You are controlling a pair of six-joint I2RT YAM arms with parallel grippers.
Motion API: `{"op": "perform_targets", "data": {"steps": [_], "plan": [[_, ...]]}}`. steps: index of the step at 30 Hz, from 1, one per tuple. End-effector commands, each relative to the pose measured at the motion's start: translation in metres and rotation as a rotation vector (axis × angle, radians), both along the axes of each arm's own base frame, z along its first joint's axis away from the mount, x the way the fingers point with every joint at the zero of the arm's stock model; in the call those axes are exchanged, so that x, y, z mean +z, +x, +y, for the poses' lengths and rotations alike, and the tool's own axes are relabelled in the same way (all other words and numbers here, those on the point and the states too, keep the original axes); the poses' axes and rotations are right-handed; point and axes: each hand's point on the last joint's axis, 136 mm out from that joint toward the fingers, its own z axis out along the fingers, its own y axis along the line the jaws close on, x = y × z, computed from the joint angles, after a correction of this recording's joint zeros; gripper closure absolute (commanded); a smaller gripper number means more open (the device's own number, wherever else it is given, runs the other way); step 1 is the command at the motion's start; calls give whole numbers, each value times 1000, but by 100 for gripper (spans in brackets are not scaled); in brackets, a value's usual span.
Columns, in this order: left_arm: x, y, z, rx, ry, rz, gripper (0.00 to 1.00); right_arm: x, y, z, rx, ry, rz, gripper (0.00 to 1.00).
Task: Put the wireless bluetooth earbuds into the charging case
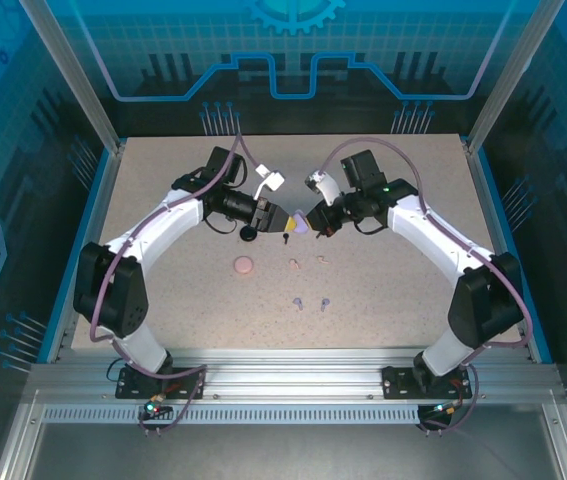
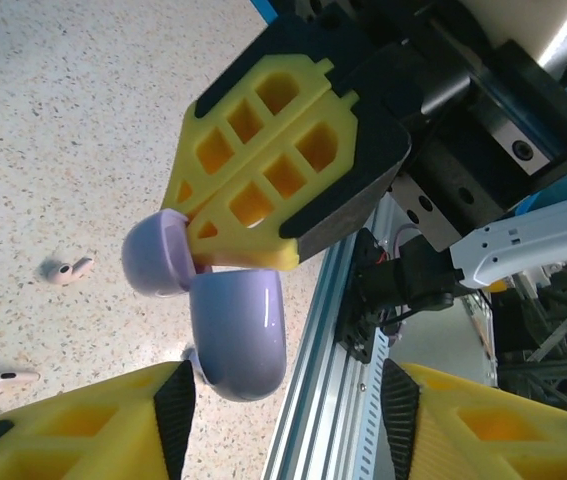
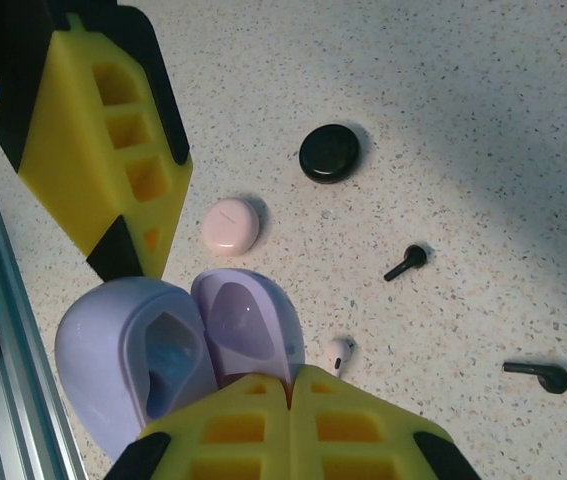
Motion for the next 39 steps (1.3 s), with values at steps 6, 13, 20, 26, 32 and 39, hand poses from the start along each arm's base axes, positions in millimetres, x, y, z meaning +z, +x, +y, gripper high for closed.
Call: {"op": "perform_targets", "data": {"steps": [6, 13, 20, 26, 32, 39], "plan": [[5, -3, -9, -63, -29, 25, 48, 19, 0, 15, 49, 47, -7, 100], [3, 0, -11, -69, -25, 27, 52, 16, -1, 21, 65, 36, -3, 100], [2, 0, -10, -75, -21, 21, 59, 13, 1, 21, 61, 26, -1, 100], [0, 1, -10, -77, -18, 25, 66, 12, 2, 21, 58, 24, 0, 100], [-1, 3, -11, -75, -20, 26, 70, 13, 2, 22, 63, 32, 3, 100], [3, 8, -9, -63, -27, 10, 63, 12, 1, 22, 63, 28, 3, 100]]}}
